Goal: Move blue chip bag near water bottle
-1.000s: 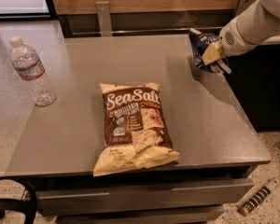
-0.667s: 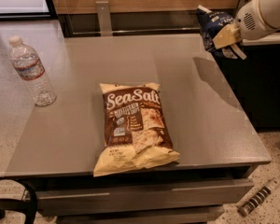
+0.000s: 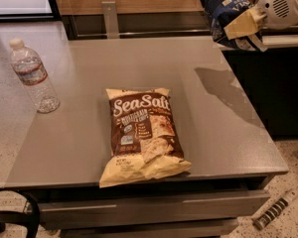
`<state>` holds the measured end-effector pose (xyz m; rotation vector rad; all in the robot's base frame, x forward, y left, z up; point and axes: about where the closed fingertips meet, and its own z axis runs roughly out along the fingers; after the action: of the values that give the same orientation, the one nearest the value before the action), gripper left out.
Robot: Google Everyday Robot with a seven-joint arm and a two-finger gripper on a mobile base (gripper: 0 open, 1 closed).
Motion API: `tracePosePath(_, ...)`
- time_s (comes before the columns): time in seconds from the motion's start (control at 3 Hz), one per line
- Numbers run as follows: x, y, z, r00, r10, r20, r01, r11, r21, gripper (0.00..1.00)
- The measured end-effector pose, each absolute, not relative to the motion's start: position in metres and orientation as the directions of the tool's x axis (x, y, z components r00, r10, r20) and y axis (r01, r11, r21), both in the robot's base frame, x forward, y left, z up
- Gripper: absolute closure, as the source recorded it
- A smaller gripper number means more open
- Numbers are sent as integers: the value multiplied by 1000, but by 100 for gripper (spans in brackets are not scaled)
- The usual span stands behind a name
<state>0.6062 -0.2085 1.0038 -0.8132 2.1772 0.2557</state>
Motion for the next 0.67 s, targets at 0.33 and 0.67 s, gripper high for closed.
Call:
tracePosePath(0.33, 584, -166, 1009, -409, -507, -759, -722, 689, -71, 100)
tracePosePath(0.67, 555, -115, 1010, -320, -555, -768, -809, 582, -84, 100)
